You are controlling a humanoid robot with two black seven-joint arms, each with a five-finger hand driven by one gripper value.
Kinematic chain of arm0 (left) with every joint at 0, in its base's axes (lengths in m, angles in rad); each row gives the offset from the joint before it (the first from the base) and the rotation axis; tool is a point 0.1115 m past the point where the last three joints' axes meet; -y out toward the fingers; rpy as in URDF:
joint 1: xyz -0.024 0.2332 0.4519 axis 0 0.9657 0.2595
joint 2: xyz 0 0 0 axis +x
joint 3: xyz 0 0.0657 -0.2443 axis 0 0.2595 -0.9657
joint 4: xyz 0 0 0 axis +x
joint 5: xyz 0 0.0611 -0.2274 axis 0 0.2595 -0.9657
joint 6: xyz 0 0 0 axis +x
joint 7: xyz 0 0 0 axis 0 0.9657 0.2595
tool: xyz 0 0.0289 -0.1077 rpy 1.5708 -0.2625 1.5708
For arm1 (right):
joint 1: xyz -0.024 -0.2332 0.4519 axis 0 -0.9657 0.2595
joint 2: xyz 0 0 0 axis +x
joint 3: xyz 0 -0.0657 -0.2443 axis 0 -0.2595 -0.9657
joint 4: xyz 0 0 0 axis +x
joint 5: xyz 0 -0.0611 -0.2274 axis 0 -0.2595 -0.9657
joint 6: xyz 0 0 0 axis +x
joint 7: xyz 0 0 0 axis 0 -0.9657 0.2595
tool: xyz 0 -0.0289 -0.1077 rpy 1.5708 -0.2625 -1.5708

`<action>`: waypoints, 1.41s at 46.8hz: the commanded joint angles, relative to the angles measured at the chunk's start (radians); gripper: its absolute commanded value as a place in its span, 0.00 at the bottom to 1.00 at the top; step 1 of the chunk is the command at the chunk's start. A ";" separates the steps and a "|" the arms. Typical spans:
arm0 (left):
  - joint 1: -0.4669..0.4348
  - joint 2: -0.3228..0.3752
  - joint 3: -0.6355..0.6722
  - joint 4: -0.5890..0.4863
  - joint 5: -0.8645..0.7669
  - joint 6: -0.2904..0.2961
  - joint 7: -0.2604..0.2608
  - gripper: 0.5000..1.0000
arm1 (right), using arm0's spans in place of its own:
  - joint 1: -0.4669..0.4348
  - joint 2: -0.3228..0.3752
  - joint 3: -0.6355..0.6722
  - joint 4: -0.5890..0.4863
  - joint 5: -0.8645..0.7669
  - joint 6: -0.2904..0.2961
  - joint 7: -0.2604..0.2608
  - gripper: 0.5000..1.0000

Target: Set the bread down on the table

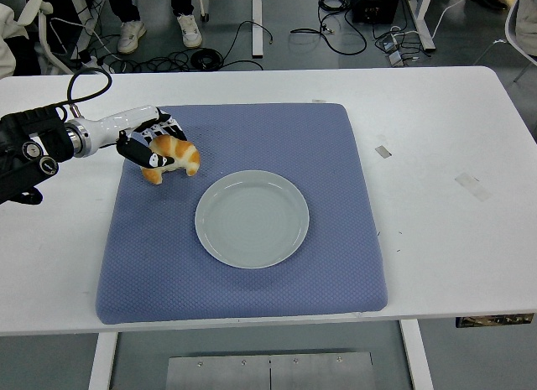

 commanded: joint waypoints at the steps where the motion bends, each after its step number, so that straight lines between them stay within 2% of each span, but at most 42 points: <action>1: 0.003 0.000 0.000 0.008 0.000 0.000 -0.001 0.00 | 0.000 0.000 0.000 0.000 0.000 0.000 0.000 1.00; 41: 0.035 -0.051 -0.017 0.049 -0.018 0.003 0.000 0.00 | 0.000 0.000 0.001 0.000 0.000 0.000 0.000 1.00; 54: 0.037 -0.063 -0.018 0.049 -0.023 0.027 0.002 0.00 | 0.000 0.000 0.001 0.000 0.000 0.000 0.000 1.00; 55: 0.037 -0.063 -0.017 0.049 -0.025 0.026 0.004 0.02 | 0.000 0.000 0.000 0.000 0.000 0.000 0.000 1.00; 56: 0.037 -0.063 -0.017 0.049 -0.026 0.026 0.004 0.16 | 0.000 0.000 0.001 0.000 0.000 0.000 0.000 1.00; 57: 0.038 -0.063 -0.015 0.049 -0.028 0.026 0.004 0.26 | 0.000 0.000 0.001 0.000 0.000 0.000 0.000 1.00; 60: 0.038 -0.063 -0.015 0.049 -0.035 0.026 0.004 0.49 | 0.000 0.000 0.001 0.000 0.000 0.000 0.000 1.00; 66: 0.037 -0.060 -0.014 0.049 -0.072 0.024 0.007 0.73 | 0.000 0.000 0.001 0.000 0.000 0.000 0.000 1.00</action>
